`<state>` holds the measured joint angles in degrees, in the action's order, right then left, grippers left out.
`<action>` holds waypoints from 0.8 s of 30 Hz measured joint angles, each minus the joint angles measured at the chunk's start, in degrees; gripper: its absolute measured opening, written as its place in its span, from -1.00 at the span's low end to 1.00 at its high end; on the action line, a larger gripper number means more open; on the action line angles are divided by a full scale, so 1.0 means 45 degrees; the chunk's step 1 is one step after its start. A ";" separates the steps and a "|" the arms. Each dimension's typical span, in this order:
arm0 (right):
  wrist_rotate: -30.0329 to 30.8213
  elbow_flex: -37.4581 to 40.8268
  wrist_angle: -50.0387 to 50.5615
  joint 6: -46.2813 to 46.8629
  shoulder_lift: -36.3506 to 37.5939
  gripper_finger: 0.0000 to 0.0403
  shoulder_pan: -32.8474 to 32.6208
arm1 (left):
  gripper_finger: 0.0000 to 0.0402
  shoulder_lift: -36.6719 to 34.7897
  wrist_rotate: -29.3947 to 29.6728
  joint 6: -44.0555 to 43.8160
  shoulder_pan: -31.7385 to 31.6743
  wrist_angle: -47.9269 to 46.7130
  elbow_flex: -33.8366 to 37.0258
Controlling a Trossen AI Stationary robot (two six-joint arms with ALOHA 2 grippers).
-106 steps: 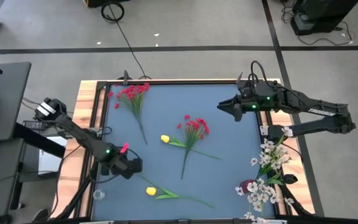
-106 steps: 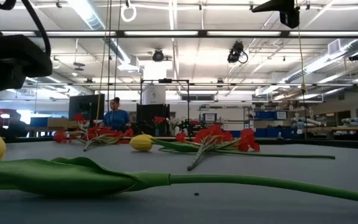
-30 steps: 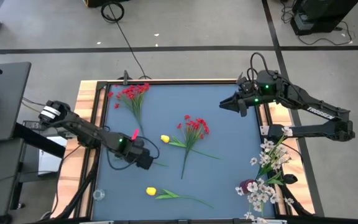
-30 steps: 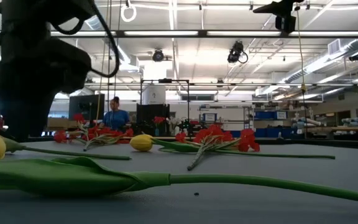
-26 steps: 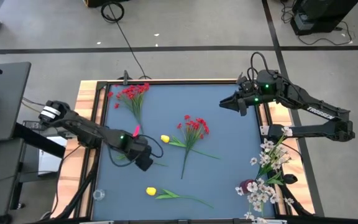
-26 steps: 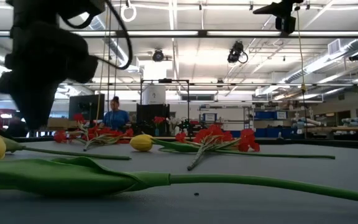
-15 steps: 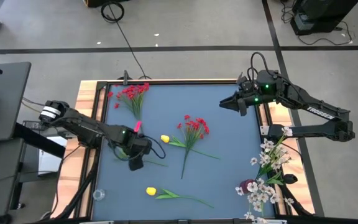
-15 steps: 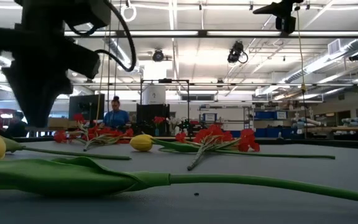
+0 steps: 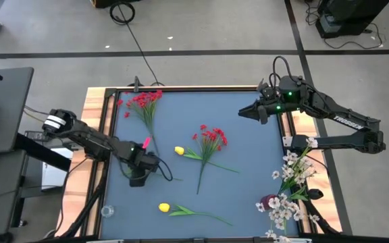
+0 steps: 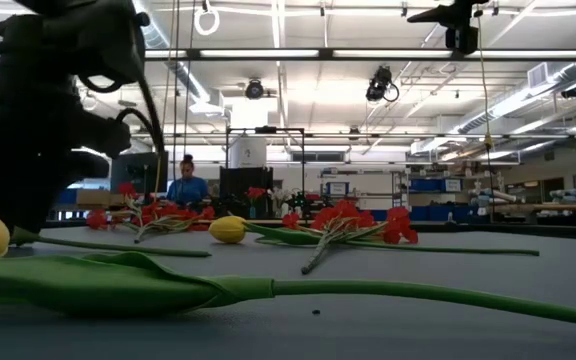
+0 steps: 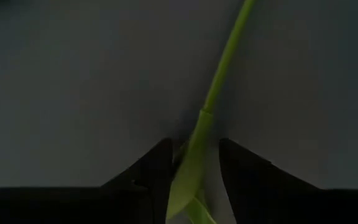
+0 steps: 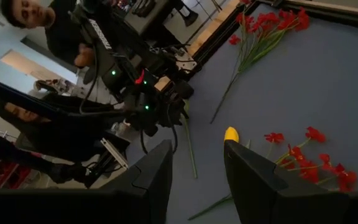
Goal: Sort flowers into vase by color
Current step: Put the black tulip into the red vase
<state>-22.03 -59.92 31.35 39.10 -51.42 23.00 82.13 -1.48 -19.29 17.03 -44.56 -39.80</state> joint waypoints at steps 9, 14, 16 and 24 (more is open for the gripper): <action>0.0072 0.0000 -0.0003 0.0425 -0.0001 -0.24 -0.0183 | -0.73 -0.0049 0.0870 0.1551 0.0274 0.0475 0.0400; 0.0393 0.0000 -0.0024 0.0420 0.0000 -0.24 -0.0359 | -0.94 0.0026 0.1672 0.1752 0.0279 0.0007 -0.0050; 0.0421 0.0000 -0.0122 0.0420 -0.0005 -0.24 -0.0359 | -0.93 0.0029 0.2511 0.2480 0.0266 -0.0609 -0.0620; 0.0280 0.0000 -0.0667 0.0417 -0.0015 -0.24 -0.0359 | -0.93 0.0019 0.7680 0.7512 0.0231 -0.2347 -0.4045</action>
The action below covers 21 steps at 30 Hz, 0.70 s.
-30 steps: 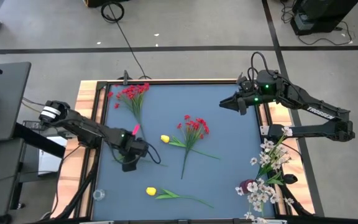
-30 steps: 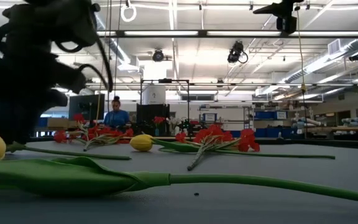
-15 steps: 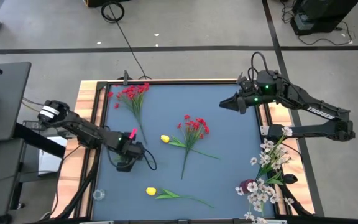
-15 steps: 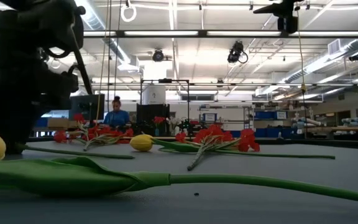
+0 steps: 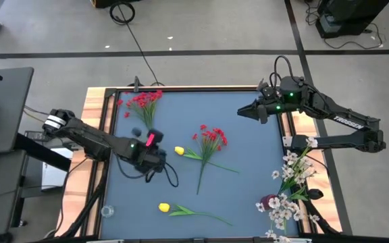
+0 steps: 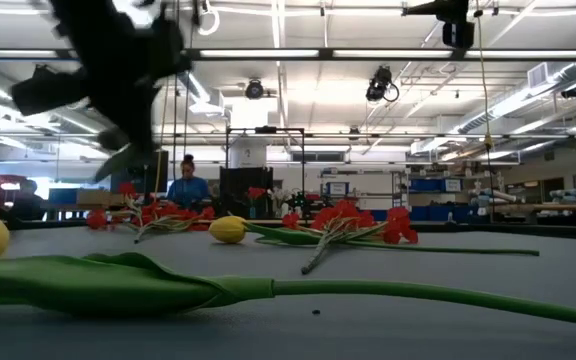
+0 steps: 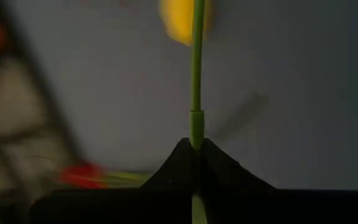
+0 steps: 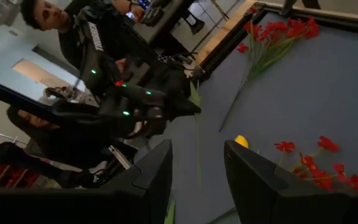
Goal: Sort flowers into vase by color
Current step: Put the black tulip into the red vase
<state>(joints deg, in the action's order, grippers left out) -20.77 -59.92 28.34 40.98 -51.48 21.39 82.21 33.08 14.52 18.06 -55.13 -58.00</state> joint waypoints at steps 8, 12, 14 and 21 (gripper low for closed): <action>-0.1690 0.0000 -0.0473 0.0673 -0.0682 -0.24 0.0000 | -0.93 -0.0018 0.3090 0.7717 -0.0446 0.3388 -0.2483; -0.3067 0.0000 -0.1462 0.1112 -0.1670 -0.23 -0.0005 | -0.93 -0.0019 0.3077 1.2003 -0.0812 0.7047 -0.2608; -0.3717 0.0000 -0.1936 0.1293 -0.2188 -0.21 -0.0004 | -0.93 -0.0019 0.2941 1.4046 -0.0958 0.8915 -0.2608; -0.6152 0.0000 -0.3899 0.2126 -0.3492 -0.03 -0.0002 | -0.93 -0.0024 0.0765 1.8896 -0.1347 1.2847 -0.2613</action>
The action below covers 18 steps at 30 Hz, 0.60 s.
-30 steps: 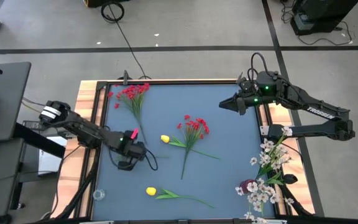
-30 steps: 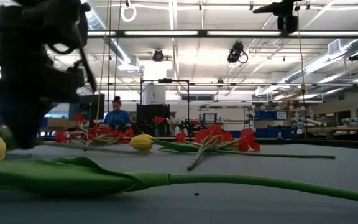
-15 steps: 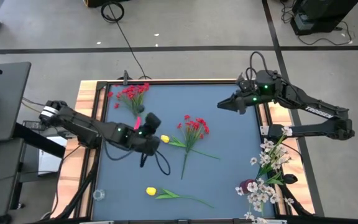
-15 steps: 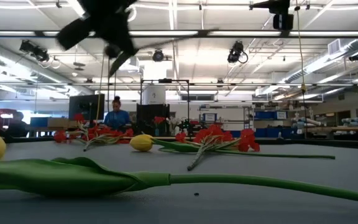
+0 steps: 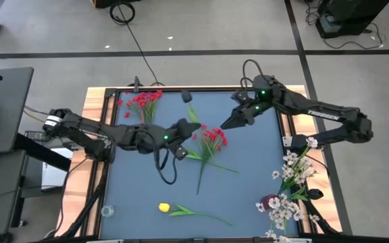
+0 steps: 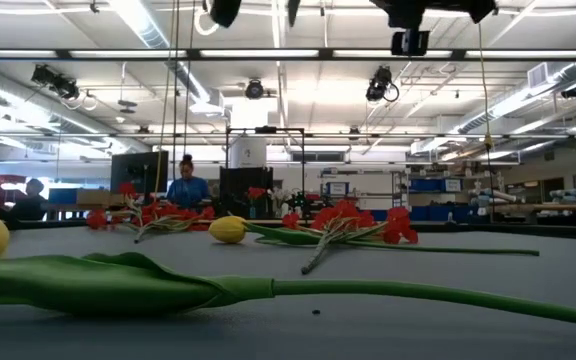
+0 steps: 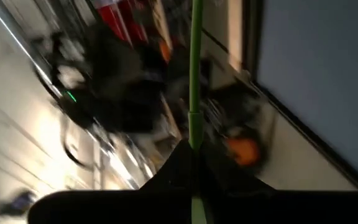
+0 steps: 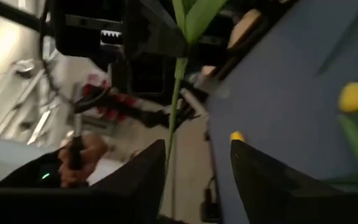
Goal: Sort flowers into vase by color
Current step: Put the black tulip into the red vase
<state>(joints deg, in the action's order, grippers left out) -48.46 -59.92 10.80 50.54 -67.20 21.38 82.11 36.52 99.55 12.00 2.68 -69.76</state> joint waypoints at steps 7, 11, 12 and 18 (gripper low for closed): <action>-0.0142 0.0000 -0.2248 0.1120 -0.0960 0.08 -0.0250 | -0.93 0.0005 -0.1845 0.0840 -0.0433 0.0771 0.0000; -0.0056 0.0000 -0.2907 0.1131 -0.1503 0.05 -0.0553 | -0.93 0.0005 -0.2145 0.0840 -0.0609 0.0984 0.0000; -0.0068 0.0000 -0.3130 0.1185 -0.1637 0.04 -0.0655 | -0.93 0.0005 -0.2198 0.0840 -0.0645 0.0979 0.0000; -0.0166 0.0000 -0.5613 0.2172 -0.2510 -0.02 -0.1370 | -0.93 0.0005 -0.2766 0.0876 -0.0718 0.0970 0.0000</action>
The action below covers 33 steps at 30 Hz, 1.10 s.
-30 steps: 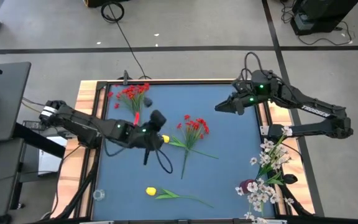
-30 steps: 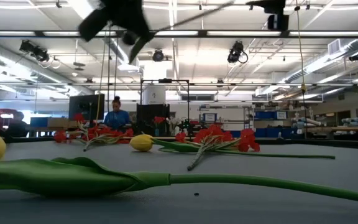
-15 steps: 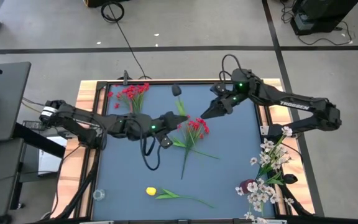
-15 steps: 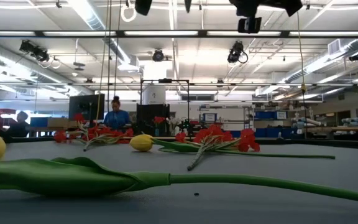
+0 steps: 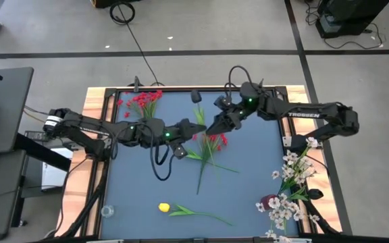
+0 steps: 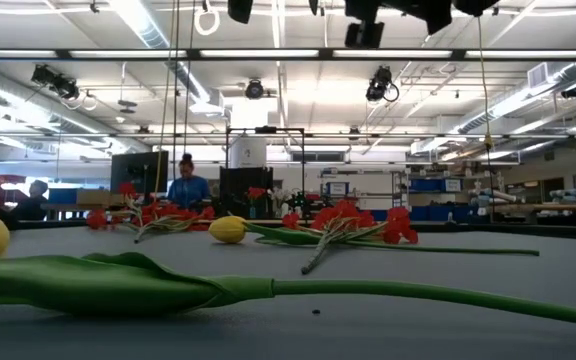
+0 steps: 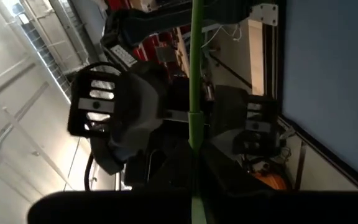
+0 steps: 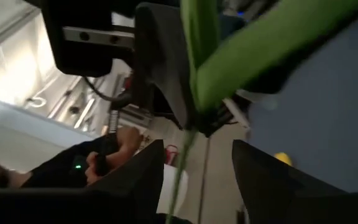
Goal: Sort flowers into vase by color
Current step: Put the black tulip into the red vase
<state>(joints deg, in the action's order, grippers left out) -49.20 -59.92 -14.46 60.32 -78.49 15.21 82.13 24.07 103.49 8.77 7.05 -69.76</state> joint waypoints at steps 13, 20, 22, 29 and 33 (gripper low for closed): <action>0.0825 0.0001 -0.1243 0.0516 -0.0601 -0.48 -0.0556 | -0.93 0.0000 -0.0043 0.0382 -0.0429 -0.0011 0.0000; 0.1540 0.0010 -0.1056 -0.0298 -0.0317 -0.93 -0.0546 | -0.92 -0.0015 -0.0042 -0.0058 -0.0500 0.0104 -0.0005; 0.1583 0.0010 -0.1075 -0.0385 -0.0312 -0.94 -0.0546 | -0.87 -0.0015 -0.0043 -0.0446 -0.0500 0.0115 -0.0015; 0.2382 0.0005 -0.0754 -0.1128 -0.0233 -0.95 -0.0551 | -0.53 -0.0132 -0.0072 -0.3979 -0.0505 0.0340 -0.0107; 0.3710 -0.0034 -0.0495 -0.2177 0.0082 -0.95 -0.0375 | -0.33 -0.0244 0.0190 -0.7113 -0.0692 -0.0442 -0.0783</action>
<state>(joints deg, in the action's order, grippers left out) -32.51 -60.07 -16.68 50.52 -78.12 13.52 81.03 24.93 71.48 5.66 5.06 -73.28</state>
